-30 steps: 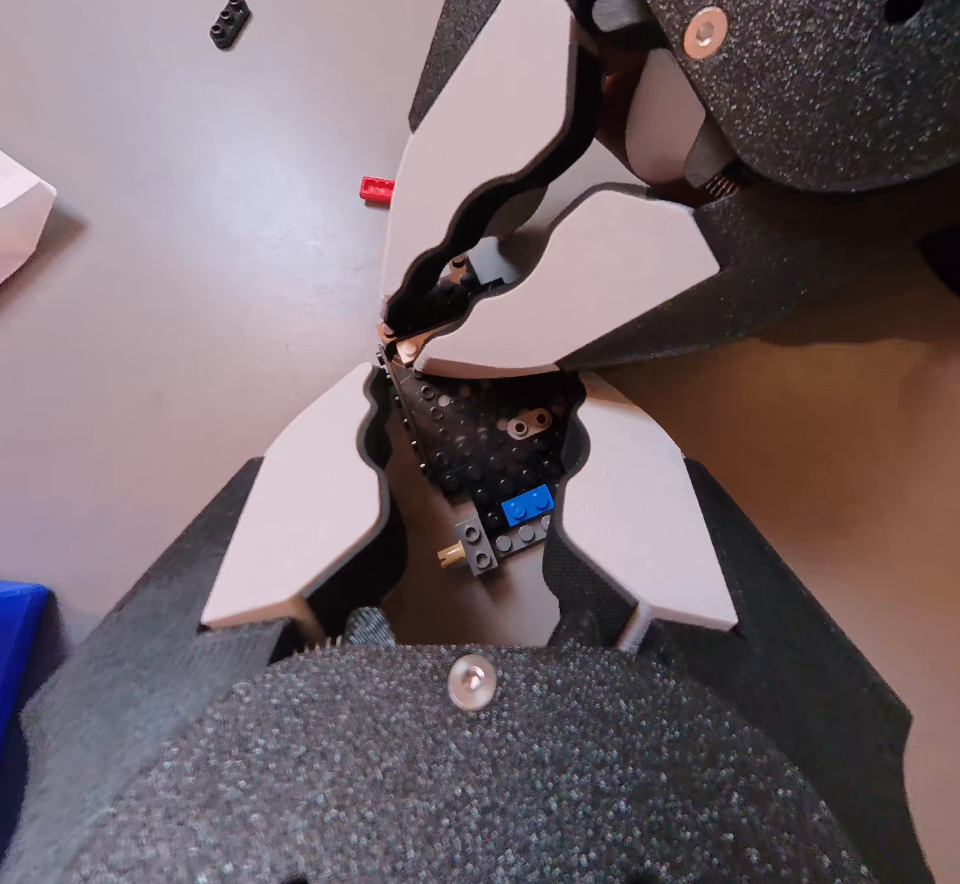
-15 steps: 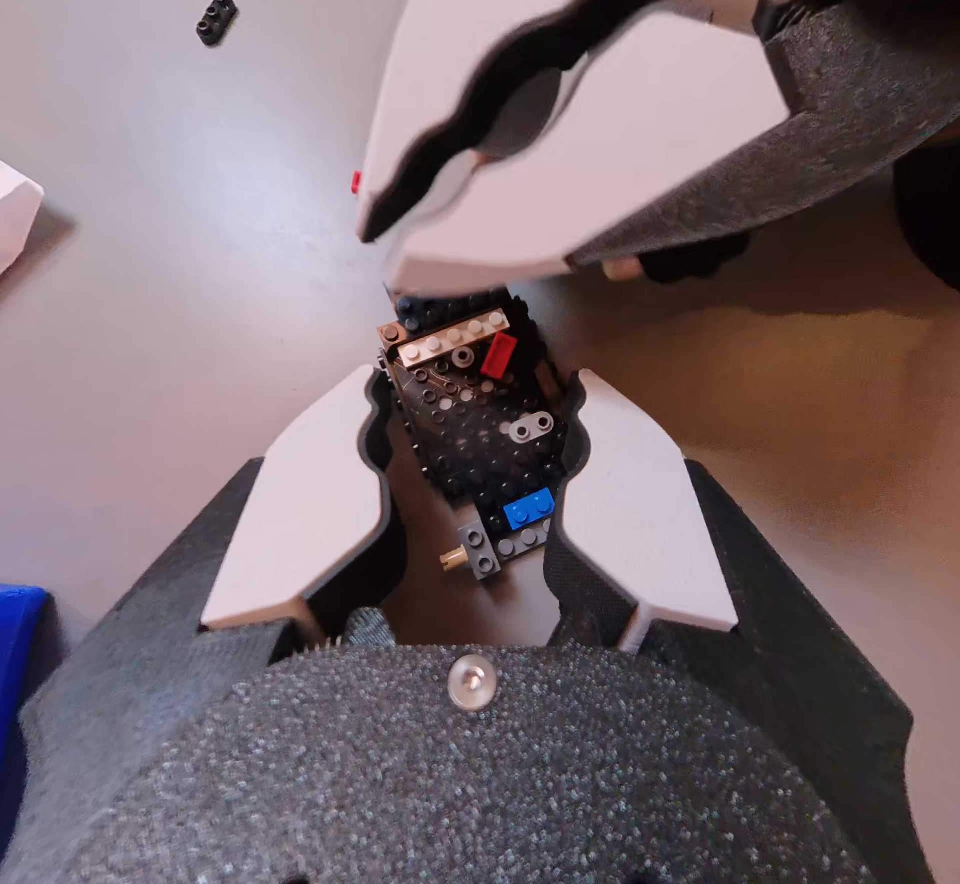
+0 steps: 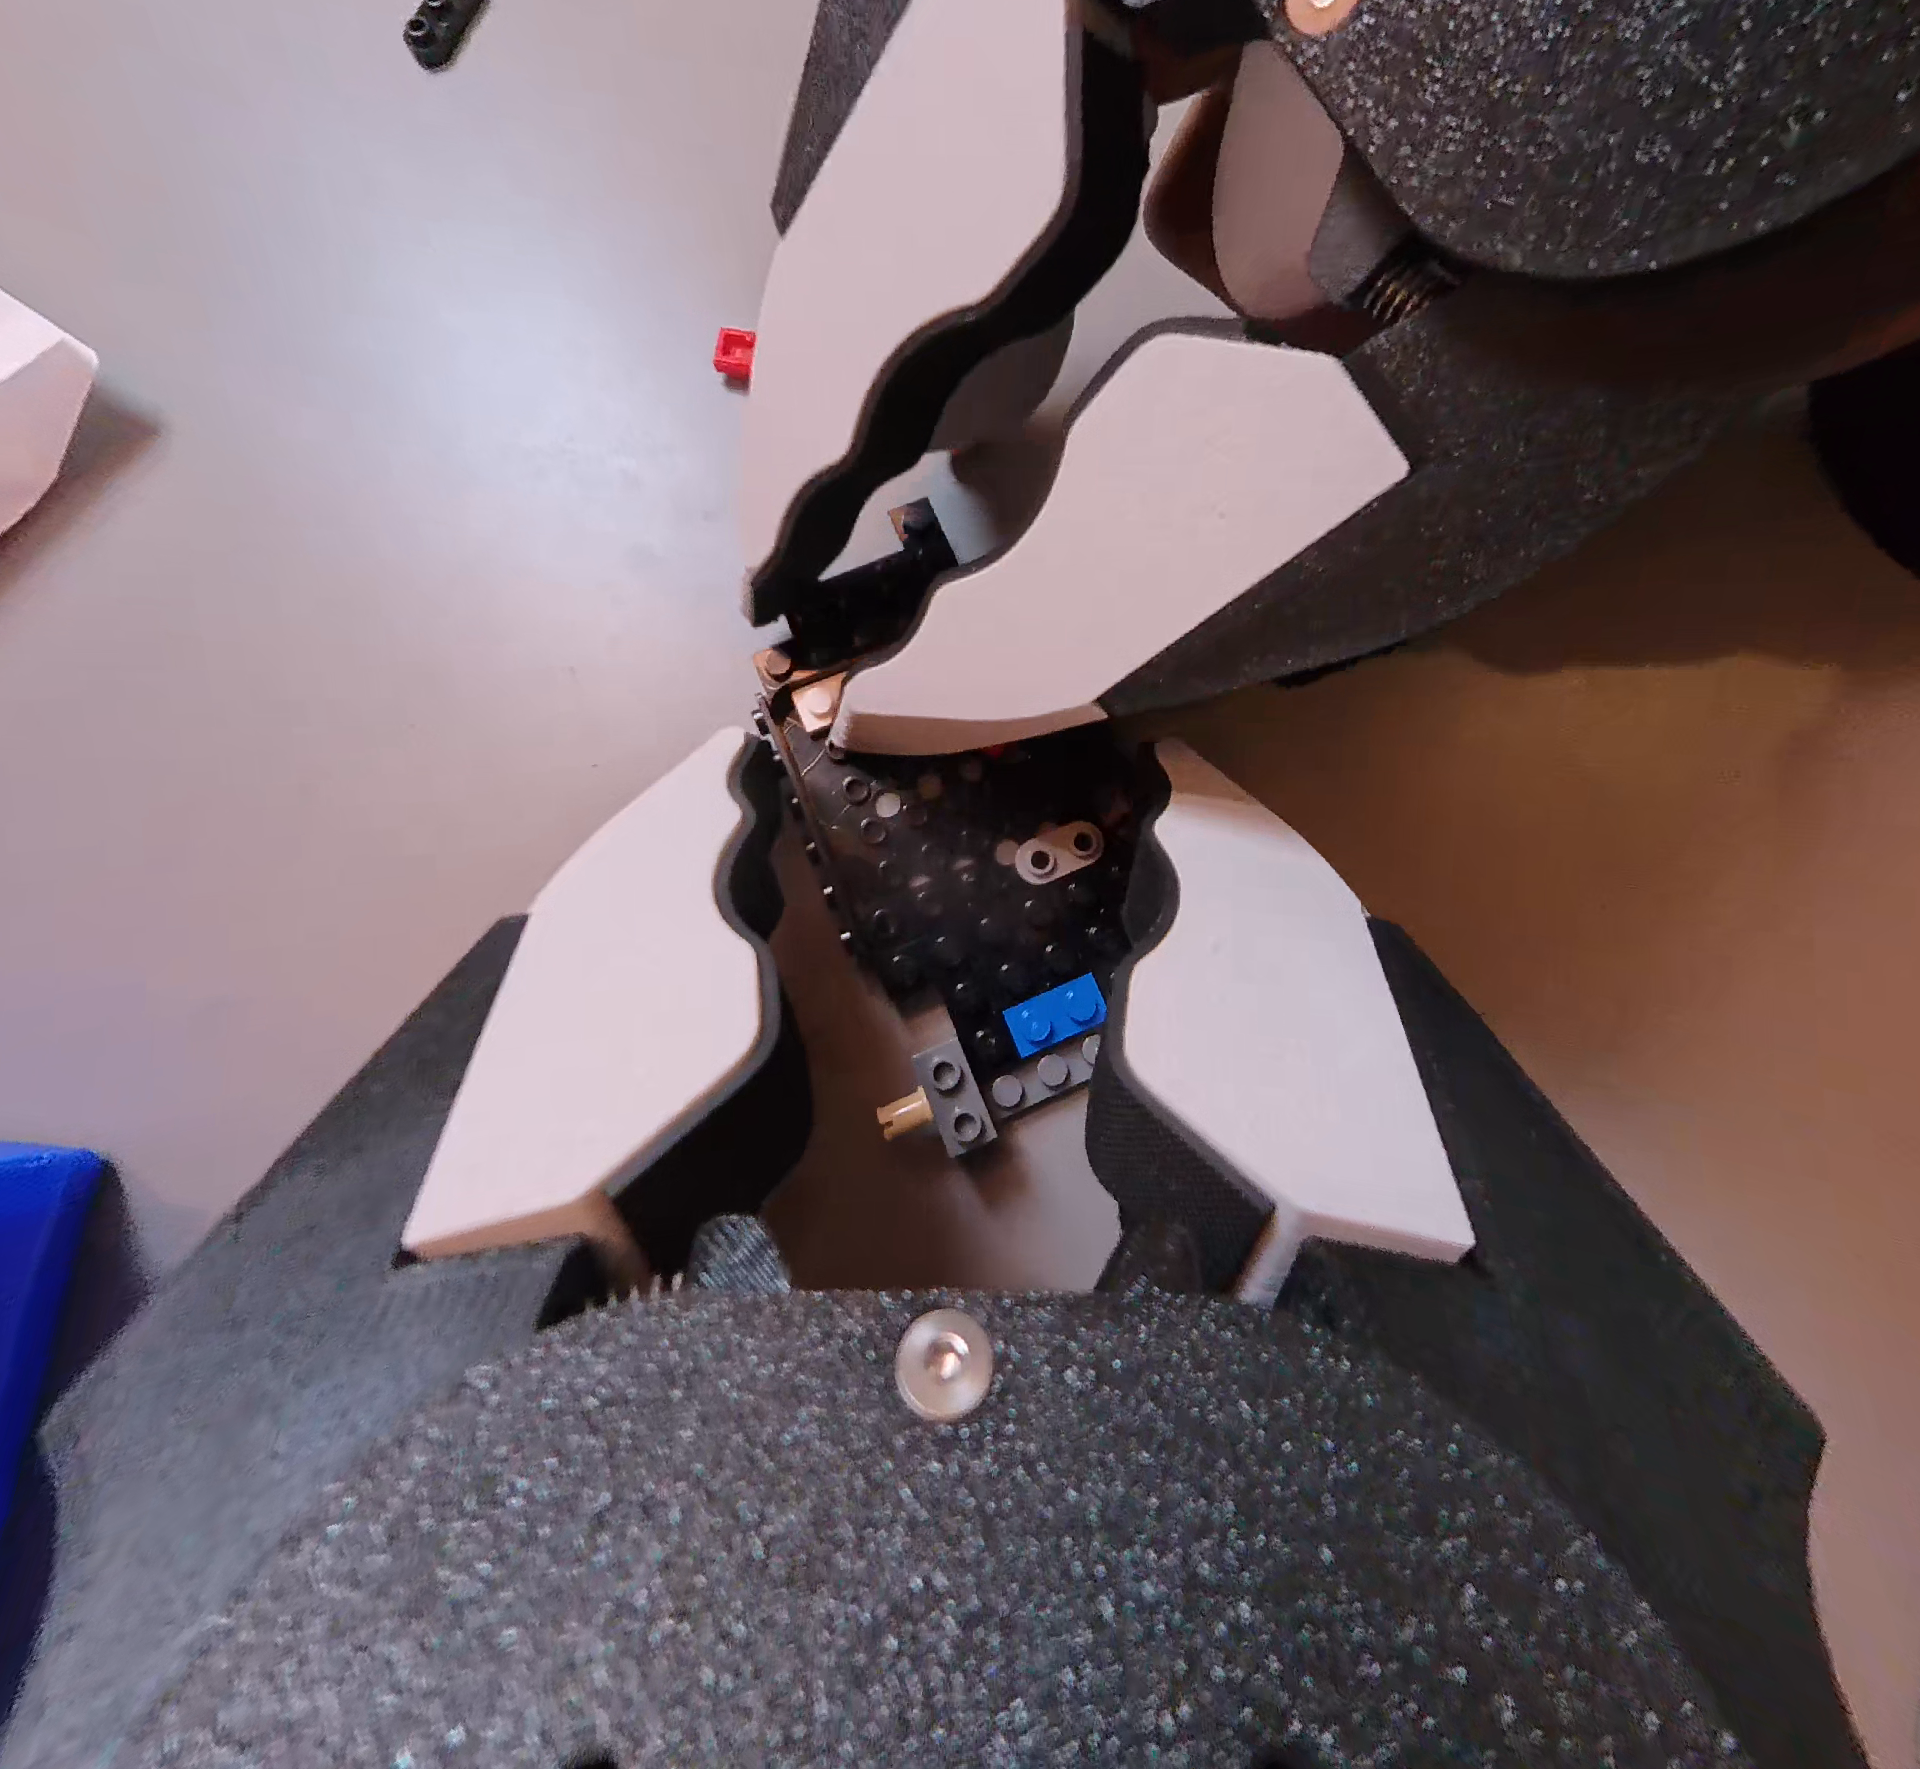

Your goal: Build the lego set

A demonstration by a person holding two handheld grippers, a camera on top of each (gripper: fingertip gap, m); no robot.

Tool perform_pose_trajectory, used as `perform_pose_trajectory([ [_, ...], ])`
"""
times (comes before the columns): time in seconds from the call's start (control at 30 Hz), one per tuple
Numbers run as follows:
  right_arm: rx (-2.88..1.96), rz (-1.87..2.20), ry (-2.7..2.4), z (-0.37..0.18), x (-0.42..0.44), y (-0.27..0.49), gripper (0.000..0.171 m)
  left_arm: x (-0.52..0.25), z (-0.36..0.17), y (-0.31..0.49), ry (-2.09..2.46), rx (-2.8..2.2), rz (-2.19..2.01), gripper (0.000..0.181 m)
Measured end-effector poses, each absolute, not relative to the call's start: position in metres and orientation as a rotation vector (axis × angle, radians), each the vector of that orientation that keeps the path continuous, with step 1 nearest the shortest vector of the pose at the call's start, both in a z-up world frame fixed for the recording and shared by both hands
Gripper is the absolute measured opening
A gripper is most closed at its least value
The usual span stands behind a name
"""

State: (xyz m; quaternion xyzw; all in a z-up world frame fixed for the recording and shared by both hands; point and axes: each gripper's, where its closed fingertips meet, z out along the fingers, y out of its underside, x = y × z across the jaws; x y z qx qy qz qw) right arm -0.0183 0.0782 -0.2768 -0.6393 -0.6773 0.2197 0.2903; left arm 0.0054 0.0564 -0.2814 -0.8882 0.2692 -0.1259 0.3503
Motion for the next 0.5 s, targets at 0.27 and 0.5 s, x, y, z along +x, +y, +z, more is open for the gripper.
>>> perform_pose_trajectory([
  [0.27,-1.623,0.560,-1.775,-0.275,-0.021,0.080,0.015,0.003,-0.282,0.059,0.667,-2.298,-0.300,0.066],
  [0.5,-1.604,0.434,-1.538,-0.248,-0.006,0.125,0.000,0.003,-0.282,0.058,0.694,-2.291,-0.311,0.066],
])
